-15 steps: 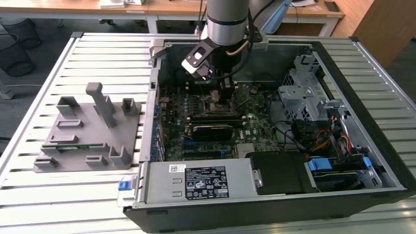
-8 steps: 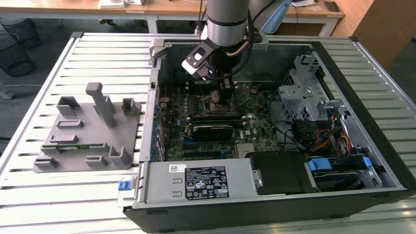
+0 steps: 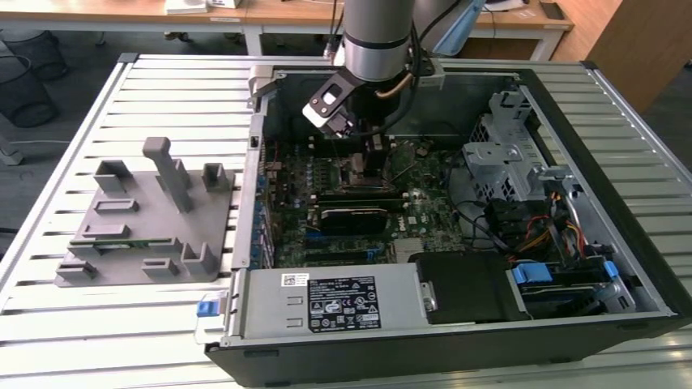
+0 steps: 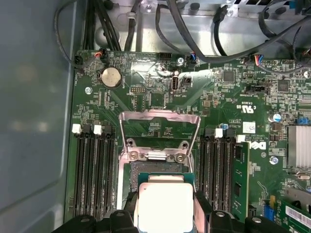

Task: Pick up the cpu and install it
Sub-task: 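Place the cpu into insertion slot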

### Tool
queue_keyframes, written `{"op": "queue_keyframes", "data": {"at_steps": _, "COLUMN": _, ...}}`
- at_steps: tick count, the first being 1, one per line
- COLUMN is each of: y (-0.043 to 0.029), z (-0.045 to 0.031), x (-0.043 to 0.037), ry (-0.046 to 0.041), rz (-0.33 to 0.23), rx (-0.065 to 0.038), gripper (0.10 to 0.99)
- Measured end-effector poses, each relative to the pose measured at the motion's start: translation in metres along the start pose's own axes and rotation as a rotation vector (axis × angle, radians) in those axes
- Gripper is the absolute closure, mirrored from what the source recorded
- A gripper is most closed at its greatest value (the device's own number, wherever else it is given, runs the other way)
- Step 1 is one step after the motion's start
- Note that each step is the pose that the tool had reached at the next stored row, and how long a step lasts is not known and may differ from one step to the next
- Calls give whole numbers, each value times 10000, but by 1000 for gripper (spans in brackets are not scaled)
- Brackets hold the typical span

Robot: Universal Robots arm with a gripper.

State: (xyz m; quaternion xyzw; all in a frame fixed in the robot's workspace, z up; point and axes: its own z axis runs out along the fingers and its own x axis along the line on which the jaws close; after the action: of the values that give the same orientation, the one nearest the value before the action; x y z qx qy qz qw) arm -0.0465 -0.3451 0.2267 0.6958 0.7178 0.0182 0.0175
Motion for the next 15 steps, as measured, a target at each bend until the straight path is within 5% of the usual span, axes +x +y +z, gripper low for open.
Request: {"op": "queue_keyframes", "data": {"at_steps": 15, "y": -20, "z": 186, "x": 45, "ry": 2, "rz": 6, "rx": 1, "gripper": 549}}
